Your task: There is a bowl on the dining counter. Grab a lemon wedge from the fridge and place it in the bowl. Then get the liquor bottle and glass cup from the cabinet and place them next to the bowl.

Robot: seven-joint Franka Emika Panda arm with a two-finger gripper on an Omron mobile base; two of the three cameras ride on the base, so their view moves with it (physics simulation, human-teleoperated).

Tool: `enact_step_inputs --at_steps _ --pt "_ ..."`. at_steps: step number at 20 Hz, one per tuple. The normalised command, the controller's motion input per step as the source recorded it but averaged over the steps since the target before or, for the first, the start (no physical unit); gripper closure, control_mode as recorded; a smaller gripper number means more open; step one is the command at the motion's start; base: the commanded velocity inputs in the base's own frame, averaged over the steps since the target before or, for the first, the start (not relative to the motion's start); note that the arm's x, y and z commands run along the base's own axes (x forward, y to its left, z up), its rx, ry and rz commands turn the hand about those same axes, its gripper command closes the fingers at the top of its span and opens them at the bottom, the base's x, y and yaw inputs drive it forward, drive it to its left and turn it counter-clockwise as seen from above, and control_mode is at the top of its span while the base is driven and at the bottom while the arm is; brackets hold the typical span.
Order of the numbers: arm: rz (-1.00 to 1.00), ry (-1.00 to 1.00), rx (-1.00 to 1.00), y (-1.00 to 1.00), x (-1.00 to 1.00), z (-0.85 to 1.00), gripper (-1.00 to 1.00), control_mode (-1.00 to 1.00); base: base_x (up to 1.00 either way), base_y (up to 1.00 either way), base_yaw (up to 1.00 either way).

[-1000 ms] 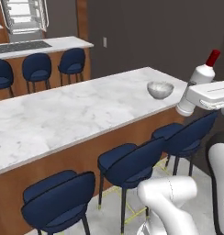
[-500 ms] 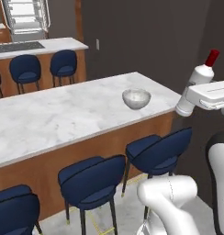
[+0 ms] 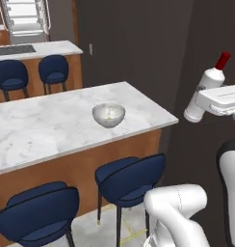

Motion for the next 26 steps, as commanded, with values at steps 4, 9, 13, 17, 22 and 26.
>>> enact_step_inputs --at_steps 4,9,13,17,22,26 --pt "0.00 0.00 0.00 0.00 0.00 0.00 1.00 1.00 0.84 -0.53 0.17" --pt "0.00 0.00 0.00 0.00 0.00 0.00 1.00 1.00 0.97 -0.22 0.21" --pt "0.00 0.00 0.00 0.00 0.00 0.00 1.00 1.00 0.91 0.00 0.26" --pt "0.17 0.00 -0.01 -0.05 0.51 -0.12 1.00 -1.00 0.19 0.00 0.06" --pt "0.11 0.00 -0.01 -0.06 0.82 -0.24 1.00 -1.00 0.00 0.00 0.00" --pt "0.07 0.02 -0.04 0.00 0.91 -0.39 1.00 -1.00 0.00 0.00 0.00"
